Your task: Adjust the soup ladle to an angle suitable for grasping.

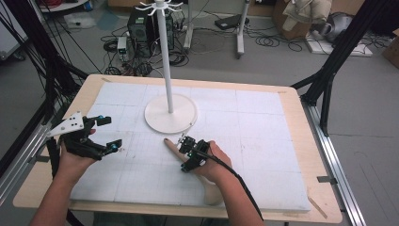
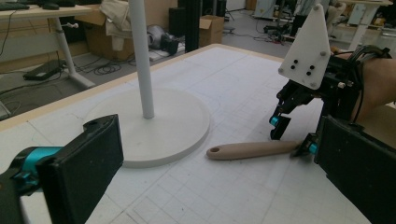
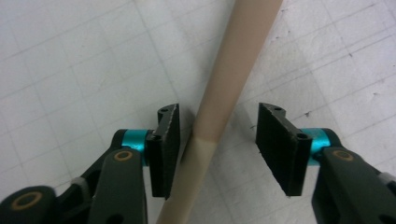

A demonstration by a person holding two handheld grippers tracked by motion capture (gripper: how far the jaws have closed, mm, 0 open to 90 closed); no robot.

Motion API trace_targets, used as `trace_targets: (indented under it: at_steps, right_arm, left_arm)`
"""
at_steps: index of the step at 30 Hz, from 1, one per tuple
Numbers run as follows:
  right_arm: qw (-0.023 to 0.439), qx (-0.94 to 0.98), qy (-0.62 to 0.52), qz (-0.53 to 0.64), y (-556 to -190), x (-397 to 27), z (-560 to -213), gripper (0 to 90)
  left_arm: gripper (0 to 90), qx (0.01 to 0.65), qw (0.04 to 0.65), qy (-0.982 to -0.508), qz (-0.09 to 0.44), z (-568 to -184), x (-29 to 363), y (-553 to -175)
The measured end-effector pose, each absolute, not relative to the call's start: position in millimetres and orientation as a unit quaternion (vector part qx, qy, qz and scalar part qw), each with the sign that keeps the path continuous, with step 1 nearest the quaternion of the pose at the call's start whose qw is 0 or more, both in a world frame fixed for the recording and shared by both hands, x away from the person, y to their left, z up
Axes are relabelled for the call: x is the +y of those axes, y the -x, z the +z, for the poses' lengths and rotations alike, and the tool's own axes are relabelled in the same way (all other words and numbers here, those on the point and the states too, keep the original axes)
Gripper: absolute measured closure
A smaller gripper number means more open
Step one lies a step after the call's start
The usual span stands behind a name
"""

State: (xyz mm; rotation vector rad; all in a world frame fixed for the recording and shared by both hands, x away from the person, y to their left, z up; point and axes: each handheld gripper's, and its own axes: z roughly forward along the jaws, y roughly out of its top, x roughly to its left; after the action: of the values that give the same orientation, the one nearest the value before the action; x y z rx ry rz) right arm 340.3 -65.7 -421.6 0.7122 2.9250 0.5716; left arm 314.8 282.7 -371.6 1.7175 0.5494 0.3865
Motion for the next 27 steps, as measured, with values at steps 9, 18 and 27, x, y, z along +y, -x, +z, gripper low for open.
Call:
trace_targets:
  at_steps: [9, 18, 27]
  right_arm:
    - [0.035, 0.957, -0.222, 0.186, -338.5, -64.3, -420.9, 64.2]
    - [0.032, 0.954, -0.235, 0.184, -339.9, -64.9, -420.4, 69.9]
    - [0.037, 0.959, -0.221, 0.171, -338.1, -64.8, -419.1, 77.2]
  left_arm:
    - [1.7, 0.236, 0.603, -0.744, 0.166, -371.9, 281.8, -315.1]
    - [1.7, 0.237, 0.600, -0.745, 0.167, -371.4, 281.7, -314.1]
    - [1.7, 0.236, 0.599, -0.747, 0.167, -371.3, 282.3, -314.0]
